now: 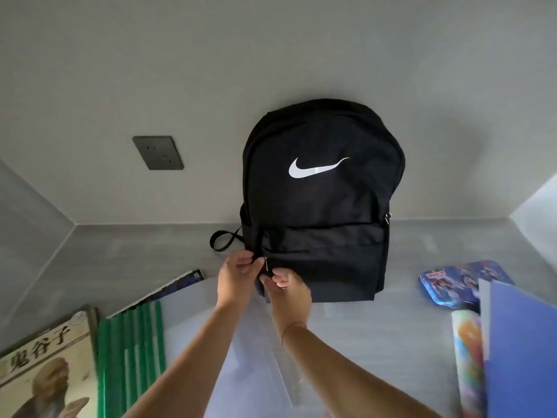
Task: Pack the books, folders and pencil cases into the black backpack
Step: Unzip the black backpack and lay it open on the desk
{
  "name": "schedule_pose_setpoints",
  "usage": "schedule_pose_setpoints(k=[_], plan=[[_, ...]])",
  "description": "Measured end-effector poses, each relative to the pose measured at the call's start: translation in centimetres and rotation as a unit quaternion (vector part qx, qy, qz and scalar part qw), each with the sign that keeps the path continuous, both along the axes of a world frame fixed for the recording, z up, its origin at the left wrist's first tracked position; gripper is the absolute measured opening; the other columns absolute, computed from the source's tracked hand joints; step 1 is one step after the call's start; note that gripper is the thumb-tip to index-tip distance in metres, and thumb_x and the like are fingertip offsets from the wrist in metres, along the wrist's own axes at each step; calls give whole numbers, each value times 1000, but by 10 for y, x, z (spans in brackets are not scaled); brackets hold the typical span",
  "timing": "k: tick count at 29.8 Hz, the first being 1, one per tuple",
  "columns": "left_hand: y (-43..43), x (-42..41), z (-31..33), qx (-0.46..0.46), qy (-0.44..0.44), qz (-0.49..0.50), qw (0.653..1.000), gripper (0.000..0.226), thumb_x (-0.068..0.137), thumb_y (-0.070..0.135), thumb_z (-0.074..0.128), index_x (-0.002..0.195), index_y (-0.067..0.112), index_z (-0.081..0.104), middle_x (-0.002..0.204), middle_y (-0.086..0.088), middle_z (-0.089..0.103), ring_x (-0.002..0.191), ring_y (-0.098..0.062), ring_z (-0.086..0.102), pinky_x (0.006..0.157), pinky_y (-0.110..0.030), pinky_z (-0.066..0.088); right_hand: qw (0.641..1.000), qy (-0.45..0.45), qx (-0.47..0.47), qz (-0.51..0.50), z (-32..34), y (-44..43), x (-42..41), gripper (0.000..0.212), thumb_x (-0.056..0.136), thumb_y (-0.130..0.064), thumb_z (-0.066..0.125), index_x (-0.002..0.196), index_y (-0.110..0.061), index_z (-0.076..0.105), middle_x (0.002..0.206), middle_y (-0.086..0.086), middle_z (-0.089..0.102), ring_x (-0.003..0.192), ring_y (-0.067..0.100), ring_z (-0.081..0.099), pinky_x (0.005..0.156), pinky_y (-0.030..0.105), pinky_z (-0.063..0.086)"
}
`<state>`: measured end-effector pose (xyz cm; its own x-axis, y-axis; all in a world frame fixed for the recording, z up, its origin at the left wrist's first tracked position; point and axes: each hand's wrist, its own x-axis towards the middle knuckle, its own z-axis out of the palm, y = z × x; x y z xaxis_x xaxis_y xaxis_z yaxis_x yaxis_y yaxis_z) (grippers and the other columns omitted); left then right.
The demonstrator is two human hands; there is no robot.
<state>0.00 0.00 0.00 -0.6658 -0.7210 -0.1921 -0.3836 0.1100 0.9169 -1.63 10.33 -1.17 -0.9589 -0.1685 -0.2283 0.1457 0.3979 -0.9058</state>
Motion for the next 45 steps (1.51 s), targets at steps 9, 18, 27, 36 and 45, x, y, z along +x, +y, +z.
schedule_pose_setpoints(k=[9, 18, 27, 36, 45], plan=[[-12, -19, 8, -13, 15, 11, 1000, 27, 81, 24, 71, 102, 15, 57, 93, 2, 62, 87, -16, 61, 74, -25, 41, 996, 51, 44, -57, 2, -20, -10, 20, 86, -35, 56, 76, -21, 65, 75, -7, 67, 70, 12, 59, 56, 21, 40], [-17, -39, 10, -85, -6, 19, 996, 14, 89, 23, 59, 86, 11, 66, 80, -4, 66, 79, -25, 62, 59, -28, 37, 983, 168, 21, -76, 15, 14, -27, 20, 87, -28, 60, 72, -14, 60, 65, -3, 62, 61, 15, 55, 54, 27, 41], [-13, -32, 18, -120, 20, 70, 990, 25, 78, 23, 74, 88, 11, 55, 90, -6, 59, 90, -30, 59, 72, -31, 42, 986, 109, -34, -124, 23, 93, -71, 15, 84, -24, 64, 71, -16, 61, 70, 0, 67, 70, 19, 63, 62, 23, 47], [43, -46, 12, -520, 87, -186, 829, 36, 59, 23, 86, 93, 19, 72, 91, 5, 63, 89, -15, 45, 74, -31, 39, 991, 94, -50, -77, 23, 95, -69, 8, 83, -16, 62, 82, -18, 71, 74, -2, 70, 74, 15, 67, 68, 21, 51], [24, -60, 20, -535, 115, -139, 825, 11, 72, 29, 69, 75, 21, 75, 73, 11, 69, 81, -11, 44, 69, -32, 40, 978, 156, 6, -136, 22, 143, -101, 8, 87, -22, 61, 83, -18, 67, 78, 2, 70, 75, 20, 64, 69, 34, 52]])
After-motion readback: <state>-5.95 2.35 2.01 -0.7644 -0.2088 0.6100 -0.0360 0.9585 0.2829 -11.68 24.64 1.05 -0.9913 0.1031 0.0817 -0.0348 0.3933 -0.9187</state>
